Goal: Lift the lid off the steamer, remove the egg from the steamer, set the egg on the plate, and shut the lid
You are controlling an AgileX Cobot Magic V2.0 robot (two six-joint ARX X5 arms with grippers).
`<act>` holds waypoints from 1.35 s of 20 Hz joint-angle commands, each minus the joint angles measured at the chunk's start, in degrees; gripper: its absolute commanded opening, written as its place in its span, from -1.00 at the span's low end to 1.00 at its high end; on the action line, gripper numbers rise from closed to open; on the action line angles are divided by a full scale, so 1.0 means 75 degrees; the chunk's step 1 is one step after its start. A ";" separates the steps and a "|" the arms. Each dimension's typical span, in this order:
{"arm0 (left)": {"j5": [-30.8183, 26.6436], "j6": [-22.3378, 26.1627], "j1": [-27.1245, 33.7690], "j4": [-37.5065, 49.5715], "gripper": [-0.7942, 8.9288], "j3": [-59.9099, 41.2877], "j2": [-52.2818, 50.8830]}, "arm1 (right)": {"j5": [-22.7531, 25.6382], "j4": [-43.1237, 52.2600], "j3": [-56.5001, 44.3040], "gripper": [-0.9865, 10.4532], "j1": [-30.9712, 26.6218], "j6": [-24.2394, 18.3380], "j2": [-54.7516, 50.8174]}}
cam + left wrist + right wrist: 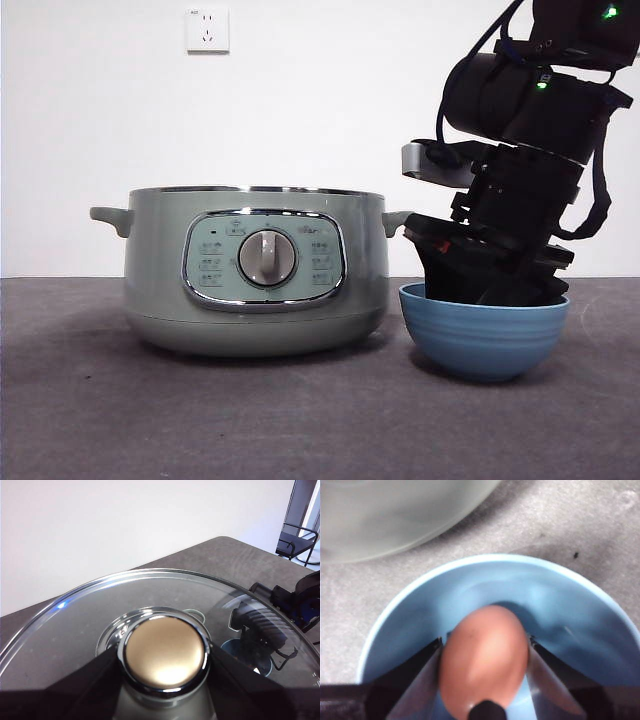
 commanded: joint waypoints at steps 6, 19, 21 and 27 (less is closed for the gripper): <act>0.0035 0.0009 0.0006 0.0329 -0.85 0.0096 -0.0085 | -0.0006 0.0023 -0.0050 -0.31 0.0058 0.0000 -0.0254; 0.0458 0.0189 -0.0026 0.1614 -0.85 0.0096 0.1792 | 0.0035 -0.1139 -0.0038 -0.32 0.0067 0.0557 -0.5881; 0.0624 0.0189 -0.0076 0.1993 -0.85 0.0096 0.2369 | 0.0032 -0.1425 -0.0035 -0.32 0.0067 0.0650 -0.6601; 0.0621 0.0216 -0.0344 0.3072 -0.85 0.0096 0.4118 | -0.0012 -0.2500 -0.0035 -0.79 0.0067 0.0659 -0.7609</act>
